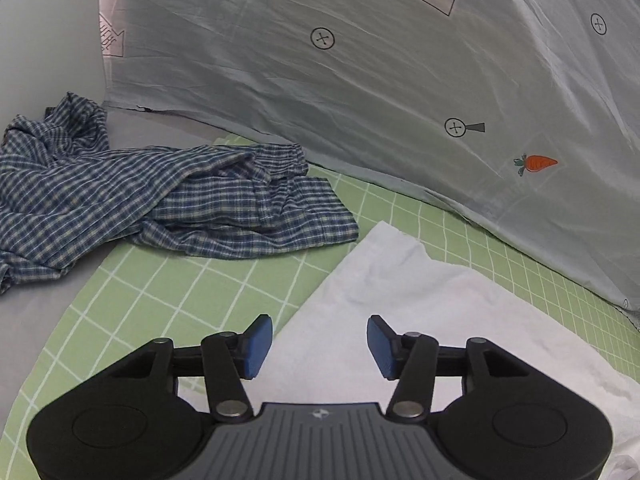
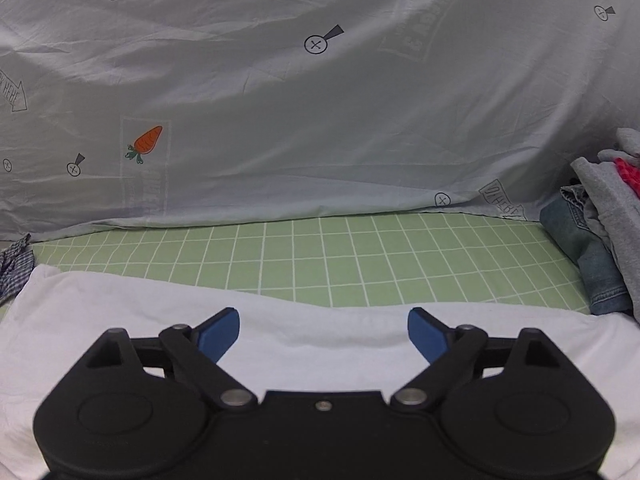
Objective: Fold clothes
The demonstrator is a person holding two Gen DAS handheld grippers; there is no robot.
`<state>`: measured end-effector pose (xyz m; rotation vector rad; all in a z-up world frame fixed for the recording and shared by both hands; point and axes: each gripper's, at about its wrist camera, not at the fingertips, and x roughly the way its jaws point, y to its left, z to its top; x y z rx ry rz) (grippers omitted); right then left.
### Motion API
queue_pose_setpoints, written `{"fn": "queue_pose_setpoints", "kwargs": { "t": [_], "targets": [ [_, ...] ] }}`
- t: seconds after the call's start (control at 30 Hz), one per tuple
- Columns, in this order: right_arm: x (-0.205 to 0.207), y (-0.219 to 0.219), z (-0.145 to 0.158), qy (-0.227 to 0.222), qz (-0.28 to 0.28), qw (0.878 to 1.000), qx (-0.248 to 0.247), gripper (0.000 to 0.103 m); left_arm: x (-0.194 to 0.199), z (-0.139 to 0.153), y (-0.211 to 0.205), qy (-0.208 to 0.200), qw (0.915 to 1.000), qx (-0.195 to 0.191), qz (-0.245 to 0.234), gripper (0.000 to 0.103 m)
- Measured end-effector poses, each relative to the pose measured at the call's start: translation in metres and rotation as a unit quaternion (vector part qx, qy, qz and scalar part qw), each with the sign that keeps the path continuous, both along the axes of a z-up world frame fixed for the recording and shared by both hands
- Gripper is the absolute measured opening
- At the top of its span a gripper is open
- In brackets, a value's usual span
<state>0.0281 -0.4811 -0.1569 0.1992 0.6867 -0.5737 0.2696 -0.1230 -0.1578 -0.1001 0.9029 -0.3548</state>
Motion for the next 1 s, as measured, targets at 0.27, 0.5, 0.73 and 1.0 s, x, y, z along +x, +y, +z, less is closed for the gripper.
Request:
{"fn": "queue_pose_setpoints", "kwargs": {
  "t": [0.27, 0.5, 0.73, 1.0],
  "targets": [
    [0.084, -0.008, -0.051, 0.072, 0.123, 0.990, 0.001, 0.093, 0.063, -0.035, -0.077, -0.007, 0.9924, 0.044, -0.114, 0.063],
    [0.111, -0.010, -0.073, 0.091, 0.176, 0.980, 0.026, 0.092, 0.081, -0.058, -0.096, -0.013, 0.9906, 0.066, -0.119, 0.075],
    [0.125, -0.005, -0.082, 0.085, 0.211, 0.973, 0.035, 0.028, 0.074, -0.065, -0.090, -0.047, 0.9916, 0.029, -0.117, 0.035],
    [0.166, 0.028, -0.080, 0.105, 0.243, 0.964, -0.023, 0.005, 0.079, -0.061, -0.084, -0.106, 0.9898, 0.061, -0.074, 0.018]
  ]
}}
